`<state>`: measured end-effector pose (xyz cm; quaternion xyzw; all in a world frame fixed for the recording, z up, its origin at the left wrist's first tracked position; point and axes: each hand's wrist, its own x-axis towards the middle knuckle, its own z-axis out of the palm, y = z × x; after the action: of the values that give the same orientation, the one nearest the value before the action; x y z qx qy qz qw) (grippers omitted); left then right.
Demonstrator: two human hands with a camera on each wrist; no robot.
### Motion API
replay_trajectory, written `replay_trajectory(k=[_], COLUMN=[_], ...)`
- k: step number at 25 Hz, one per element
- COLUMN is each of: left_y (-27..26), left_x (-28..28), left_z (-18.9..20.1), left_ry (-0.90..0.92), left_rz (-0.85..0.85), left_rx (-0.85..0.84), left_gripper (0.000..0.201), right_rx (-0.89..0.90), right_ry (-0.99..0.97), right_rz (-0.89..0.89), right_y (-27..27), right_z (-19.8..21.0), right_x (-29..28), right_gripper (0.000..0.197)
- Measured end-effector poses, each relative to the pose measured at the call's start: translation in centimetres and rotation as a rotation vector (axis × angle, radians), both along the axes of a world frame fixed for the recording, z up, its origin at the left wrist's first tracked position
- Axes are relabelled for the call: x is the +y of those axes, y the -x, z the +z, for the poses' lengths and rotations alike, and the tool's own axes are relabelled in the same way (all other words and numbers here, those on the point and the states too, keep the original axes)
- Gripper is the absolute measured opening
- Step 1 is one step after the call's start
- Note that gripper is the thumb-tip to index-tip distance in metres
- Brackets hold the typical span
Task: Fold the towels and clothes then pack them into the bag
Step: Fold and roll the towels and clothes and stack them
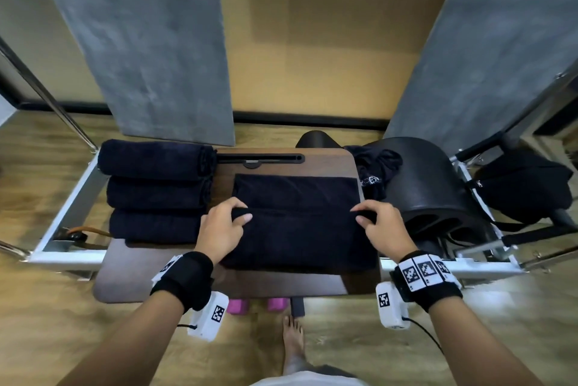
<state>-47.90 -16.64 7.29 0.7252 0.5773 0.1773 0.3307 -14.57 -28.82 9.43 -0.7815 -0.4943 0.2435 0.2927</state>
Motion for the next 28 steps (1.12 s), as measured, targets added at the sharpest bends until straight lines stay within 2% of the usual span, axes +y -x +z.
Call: replay_trajectory(k=[3,7,11,15,19,21,23,25,27,28], left_y=[-1.4,-4.1,-6.4,-7.2,-8.1,-9.1,-10.4,-11.2,-11.4,-11.1], left_x=[2.2,5.6,8.5,9.0,7.4,5.2,2.3,-0.9,-3.3,-3.7], left_z=[0.4,0.3,-1.2,-2.9,-2.6,-1.6,-1.3,-1.7,-2.2,-2.6], left_ry=[-0.097,-0.126,-0.050,-0.004,-0.136,-0.294,-0.409,-0.296,-0.192,-0.211], left_rz=[0.094,0.195,0.259,0.312,0.290,0.215,0.002,-0.311,-0.544,-0.570], left_rx=[-0.159,-0.185,-0.085,0.058,0.220,0.238,0.130,-0.015,0.054,0.116], left_gripper=[0.008,0.010,0.012,0.009,0.039,0.044,0.029,0.021,0.028,0.030], right_rx=[0.019,0.040,0.092,0.106,-0.014,-0.011,0.001,-0.031,-0.052,-0.060], right_ry=[-0.123,-0.127,-0.033,-0.020,-0.219,-0.272,-0.204,-0.129,-0.101,-0.094], right_rz=[-0.065,-0.109,-0.149,-0.194,-0.188,-0.074,0.056,0.098,0.072,0.060], right_y=[-1.2,-2.9,-4.2,-5.1,-5.2,-4.1,-2.8,-2.2,-2.2,-2.2], right_z=[1.3,1.4,-0.8,-2.9,-3.7,-3.9,-4.2,-4.4,-4.4,-4.3], right_x=[2.7,7.1,10.6,11.1,10.2,9.7,9.1,8.5,7.5,6.8], right_gripper=[0.020,0.016,0.014,0.013,0.021,0.021,0.021,0.018,0.017,0.016])
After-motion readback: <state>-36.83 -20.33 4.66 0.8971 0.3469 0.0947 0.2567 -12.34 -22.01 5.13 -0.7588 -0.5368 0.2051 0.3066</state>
